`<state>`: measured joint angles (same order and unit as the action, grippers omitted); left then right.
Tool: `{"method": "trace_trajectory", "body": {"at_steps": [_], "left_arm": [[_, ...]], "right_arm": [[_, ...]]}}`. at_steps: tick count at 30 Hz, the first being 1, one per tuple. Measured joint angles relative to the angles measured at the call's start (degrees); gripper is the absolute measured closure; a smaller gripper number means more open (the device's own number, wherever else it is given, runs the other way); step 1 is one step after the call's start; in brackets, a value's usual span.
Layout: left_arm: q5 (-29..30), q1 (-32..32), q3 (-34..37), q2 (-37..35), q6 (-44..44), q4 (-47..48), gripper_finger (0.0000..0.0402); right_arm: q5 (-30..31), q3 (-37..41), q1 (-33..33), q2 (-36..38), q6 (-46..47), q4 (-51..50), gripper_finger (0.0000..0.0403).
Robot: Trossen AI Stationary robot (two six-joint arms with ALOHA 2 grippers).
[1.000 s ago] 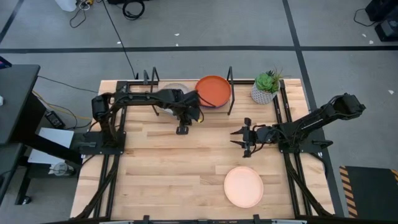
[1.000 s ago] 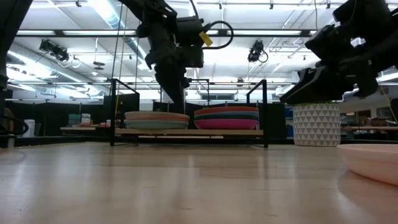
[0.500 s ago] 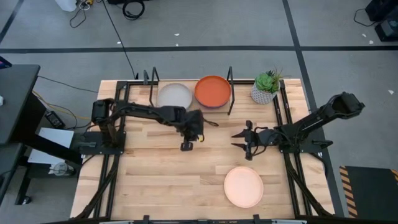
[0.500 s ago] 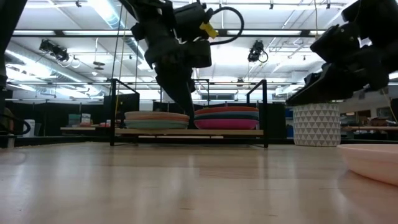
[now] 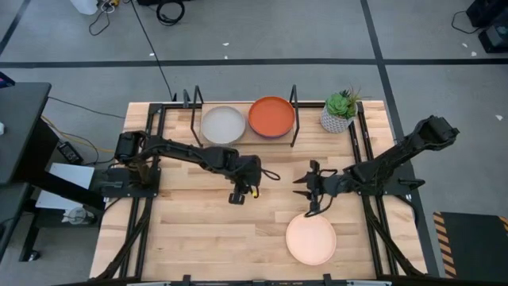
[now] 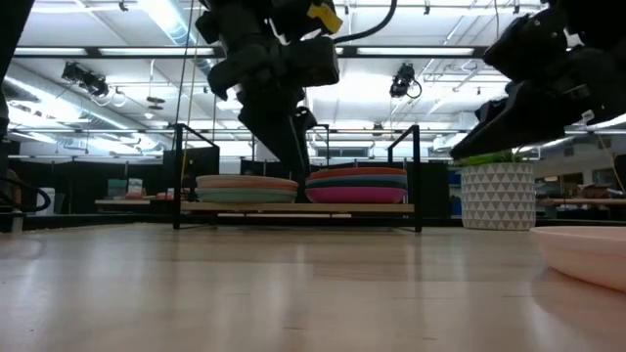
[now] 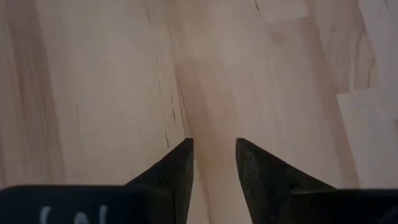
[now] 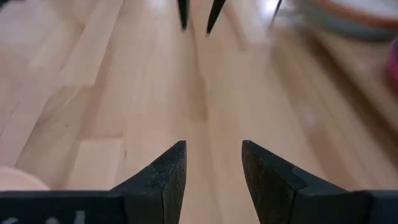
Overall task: Place and stack plates onto a shelf
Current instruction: Adjust the left stacked plates on the shelf
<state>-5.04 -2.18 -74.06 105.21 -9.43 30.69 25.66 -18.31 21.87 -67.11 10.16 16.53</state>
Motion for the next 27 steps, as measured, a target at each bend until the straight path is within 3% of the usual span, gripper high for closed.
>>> {"method": "trace_trajectory", "body": {"at_steps": [8,15,22,27], "left_arm": [[1.0,-1.4,0.2,0.0,-2.0,0.6,0.0285],[16.5,-0.1,0.2,-3.4,-1.1,5.9,0.0285],[26.0,8.0,0.2,-5.1,-0.8,3.5,0.0286],[27.4,16.4,0.2,-5.1,-0.7,0.2,0.0286]], "right_arm": [[-8.6,-9.9,2.3,-12.1,3.4,-11.1,0.0241],[-8.9,-18.6,5.4,-16.2,6.4,-24.7,0.0241],[-8.8,-19.4,8.7,-15.0,9.6,-28.0,0.0241],[-4.2,-19.3,11.3,-14.3,11.8,-30.6,0.0241]]}}
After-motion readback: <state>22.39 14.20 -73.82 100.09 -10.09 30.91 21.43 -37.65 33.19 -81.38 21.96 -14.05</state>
